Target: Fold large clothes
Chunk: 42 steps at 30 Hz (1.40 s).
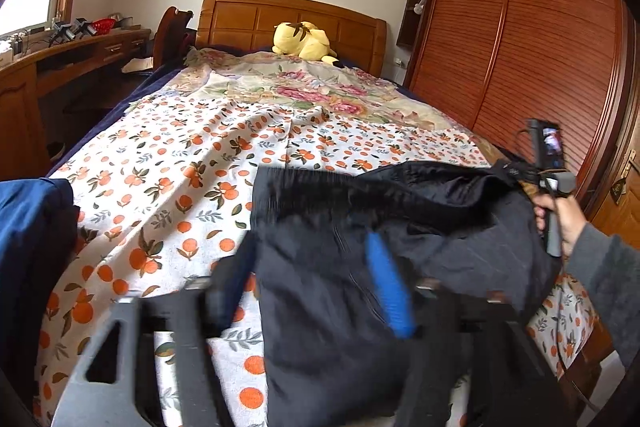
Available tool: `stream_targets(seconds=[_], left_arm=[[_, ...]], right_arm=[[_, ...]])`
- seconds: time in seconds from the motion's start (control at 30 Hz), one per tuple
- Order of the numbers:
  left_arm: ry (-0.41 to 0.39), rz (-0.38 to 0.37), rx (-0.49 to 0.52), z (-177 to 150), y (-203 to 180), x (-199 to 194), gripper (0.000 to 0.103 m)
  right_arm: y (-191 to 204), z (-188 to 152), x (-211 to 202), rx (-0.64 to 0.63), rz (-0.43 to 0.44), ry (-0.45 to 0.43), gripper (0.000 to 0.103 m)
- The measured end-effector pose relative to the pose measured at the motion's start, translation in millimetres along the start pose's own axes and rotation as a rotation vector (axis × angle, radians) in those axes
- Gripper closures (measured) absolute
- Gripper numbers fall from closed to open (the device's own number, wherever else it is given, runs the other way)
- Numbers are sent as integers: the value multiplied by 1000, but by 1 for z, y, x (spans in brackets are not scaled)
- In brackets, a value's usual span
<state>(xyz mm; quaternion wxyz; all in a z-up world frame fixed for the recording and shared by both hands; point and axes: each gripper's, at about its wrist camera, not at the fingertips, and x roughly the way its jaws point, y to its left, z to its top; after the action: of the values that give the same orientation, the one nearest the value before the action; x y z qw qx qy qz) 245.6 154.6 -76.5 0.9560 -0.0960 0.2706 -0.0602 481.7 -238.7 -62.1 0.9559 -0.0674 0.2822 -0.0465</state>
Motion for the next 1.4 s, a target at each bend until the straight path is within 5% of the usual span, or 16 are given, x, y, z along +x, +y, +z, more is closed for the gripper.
stream_targets(seconds=[0.1,0.17,0.23,0.33,0.53,0.93,1.0,1.1,1.17,1.3,1.4], left_arm=[[1,-16,-4,0,-3,3,26],[5,-8,8,-1,-7,5,26],[13,-15,16,-2,-12,8,26],[22,-22,32,-3,-20,11,26],[32,-48,64,-7,-40,16,26],[90,-78,133,-23,-71,39,26],[97,-81,135,-24,-72,42,26],[102,-87,138,-24,-74,46,26],[103,-90,138,-24,-76,47,26],[106,-95,142,-24,-79,49,26],[106,-96,143,-24,-80,49,26]], right_arm=[[3,1,17,51,34,84,93],[1,3,20,62,81,122,76],[-1,4,7,48,60,90,53],[-15,8,-15,26,52,36,41],[-20,-17,-16,-75,49,117,41],[-29,-7,58,15,159,275,41],[-26,-8,67,21,178,300,43],[-21,-13,88,30,221,342,61],[-18,-12,86,20,250,326,96],[-12,-6,61,-48,231,184,100],[-31,4,43,29,81,85,101]])
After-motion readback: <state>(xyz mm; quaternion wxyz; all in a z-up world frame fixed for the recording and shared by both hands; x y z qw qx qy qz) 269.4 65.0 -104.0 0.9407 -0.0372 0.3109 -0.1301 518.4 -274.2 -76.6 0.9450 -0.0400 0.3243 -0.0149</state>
